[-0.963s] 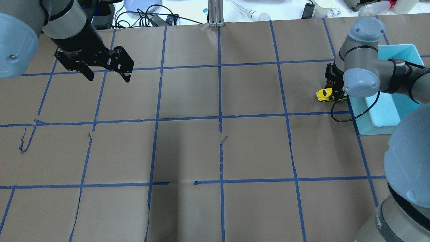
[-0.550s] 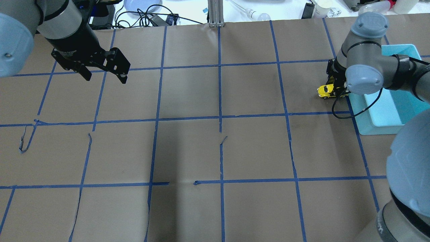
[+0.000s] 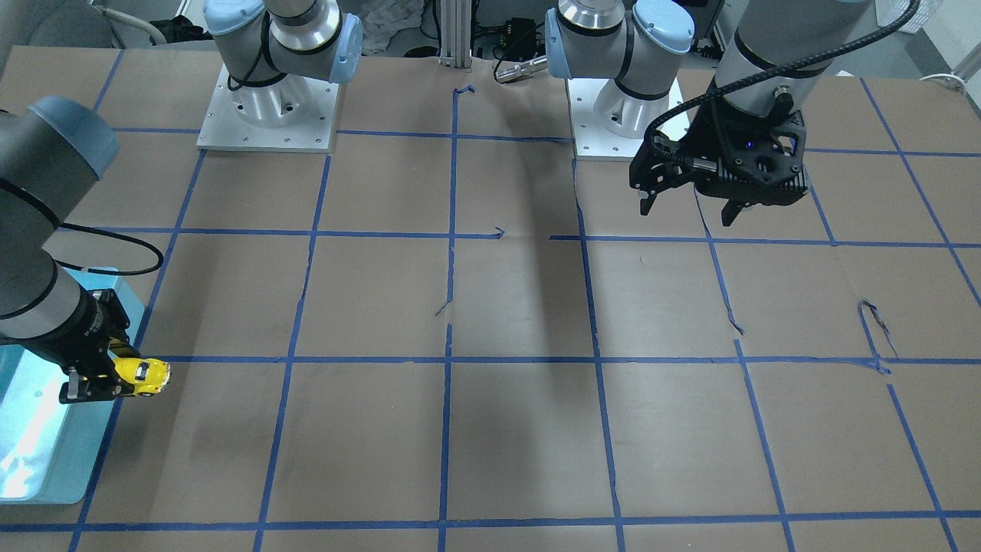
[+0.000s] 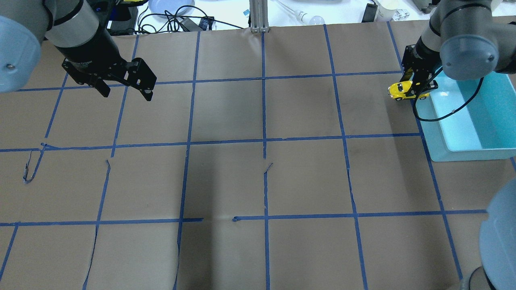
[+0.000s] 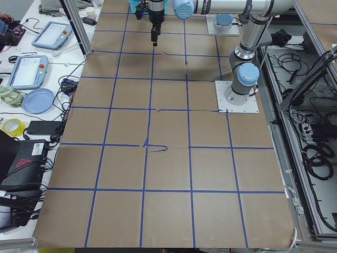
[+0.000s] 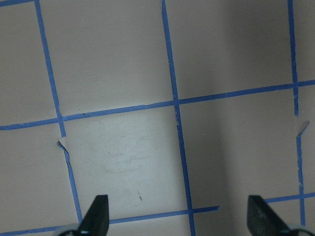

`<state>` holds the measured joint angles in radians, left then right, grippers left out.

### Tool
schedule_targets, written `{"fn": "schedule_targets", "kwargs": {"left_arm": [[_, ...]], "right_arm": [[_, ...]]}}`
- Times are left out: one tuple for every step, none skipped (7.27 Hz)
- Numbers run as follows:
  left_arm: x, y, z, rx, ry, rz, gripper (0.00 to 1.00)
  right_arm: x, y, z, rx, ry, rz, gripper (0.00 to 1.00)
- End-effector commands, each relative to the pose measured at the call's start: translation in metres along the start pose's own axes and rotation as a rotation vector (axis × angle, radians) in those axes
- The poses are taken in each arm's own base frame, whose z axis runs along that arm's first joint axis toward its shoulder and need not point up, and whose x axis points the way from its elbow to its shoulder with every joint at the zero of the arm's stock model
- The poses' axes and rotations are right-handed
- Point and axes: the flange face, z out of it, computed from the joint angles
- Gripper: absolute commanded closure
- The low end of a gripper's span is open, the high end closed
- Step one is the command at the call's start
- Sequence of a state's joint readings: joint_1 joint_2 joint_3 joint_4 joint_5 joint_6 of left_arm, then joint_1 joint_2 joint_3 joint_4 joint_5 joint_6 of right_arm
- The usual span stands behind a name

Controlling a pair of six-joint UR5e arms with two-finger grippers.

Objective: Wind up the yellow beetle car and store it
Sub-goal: 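Lift the car with the right gripper and carry it over the tray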

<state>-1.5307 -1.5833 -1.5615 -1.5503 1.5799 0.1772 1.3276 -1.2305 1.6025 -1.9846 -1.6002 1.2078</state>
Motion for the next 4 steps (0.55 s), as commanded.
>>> {"fn": "schedule_targets", "kwargs": {"left_arm": [[0.000,0.000,0.002,-0.003,0.001,0.003,0.00],[0.000,0.000,0.003,-0.003,0.002,0.000,0.00],[0.001,0.001,0.007,-0.008,0.003,0.003,0.00],[0.001,0.002,0.007,-0.006,0.003,0.003,0.00]], "right_arm": [[-0.003,-0.034,-0.013,0.009,0.000,-0.126,1.00],[0.010,-0.086,-0.008,-0.006,0.001,-0.074,1.00],[0.014,-0.121,0.010,-0.013,0.010,-0.040,1.00],[0.012,-0.135,0.021,0.003,-0.008,-0.024,1.00]]}}
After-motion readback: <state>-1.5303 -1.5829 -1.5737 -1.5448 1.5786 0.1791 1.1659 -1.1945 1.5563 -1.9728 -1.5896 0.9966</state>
